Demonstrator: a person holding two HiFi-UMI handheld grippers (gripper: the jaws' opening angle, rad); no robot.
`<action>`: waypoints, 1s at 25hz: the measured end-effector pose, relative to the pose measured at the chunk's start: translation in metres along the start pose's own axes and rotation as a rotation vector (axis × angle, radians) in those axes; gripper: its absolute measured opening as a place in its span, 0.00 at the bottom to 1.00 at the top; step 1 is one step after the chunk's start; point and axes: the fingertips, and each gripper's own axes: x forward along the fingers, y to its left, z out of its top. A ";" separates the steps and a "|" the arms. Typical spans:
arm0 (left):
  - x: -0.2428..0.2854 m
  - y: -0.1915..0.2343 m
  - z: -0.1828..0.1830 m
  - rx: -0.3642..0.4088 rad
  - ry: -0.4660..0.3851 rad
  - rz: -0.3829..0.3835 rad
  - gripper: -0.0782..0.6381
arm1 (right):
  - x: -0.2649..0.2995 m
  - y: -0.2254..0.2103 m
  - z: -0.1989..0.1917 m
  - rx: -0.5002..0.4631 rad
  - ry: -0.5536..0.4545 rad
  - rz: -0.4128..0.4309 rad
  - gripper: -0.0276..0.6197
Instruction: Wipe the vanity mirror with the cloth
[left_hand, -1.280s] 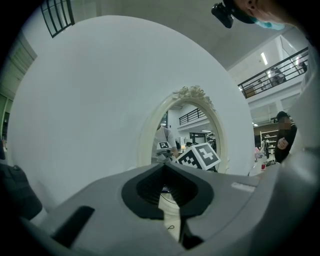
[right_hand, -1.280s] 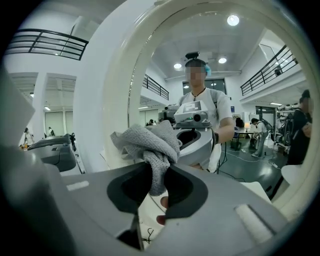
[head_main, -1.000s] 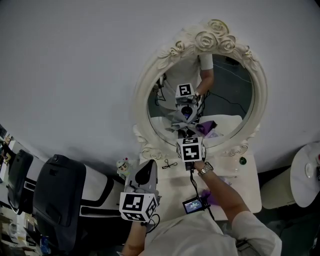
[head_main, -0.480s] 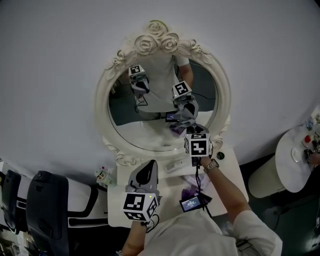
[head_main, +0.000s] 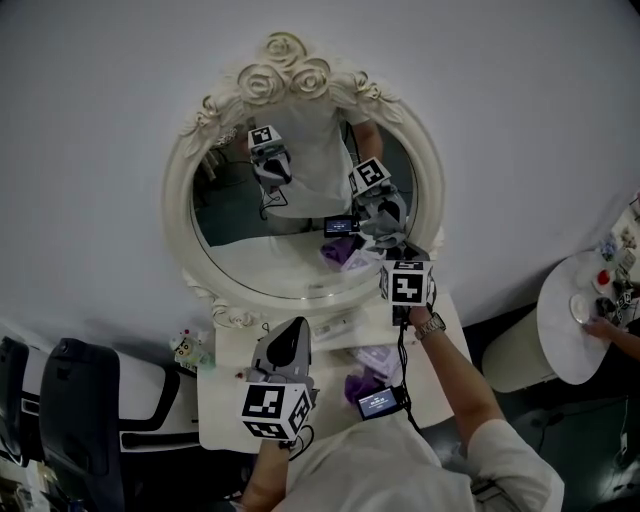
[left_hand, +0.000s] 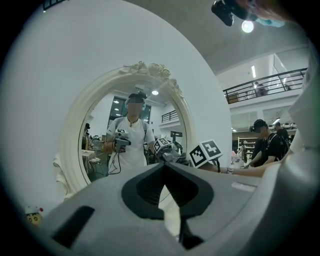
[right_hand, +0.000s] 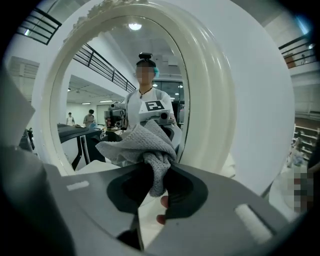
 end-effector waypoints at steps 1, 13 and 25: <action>-0.001 0.002 -0.001 -0.001 0.001 0.002 0.11 | 0.000 0.000 0.000 0.002 0.000 -0.011 0.15; -0.049 0.060 0.007 -0.012 -0.009 0.057 0.11 | -0.022 0.136 -0.020 0.001 0.033 0.166 0.15; -0.113 0.150 0.007 -0.032 -0.030 0.181 0.11 | 0.009 0.316 -0.055 -0.073 0.146 0.345 0.15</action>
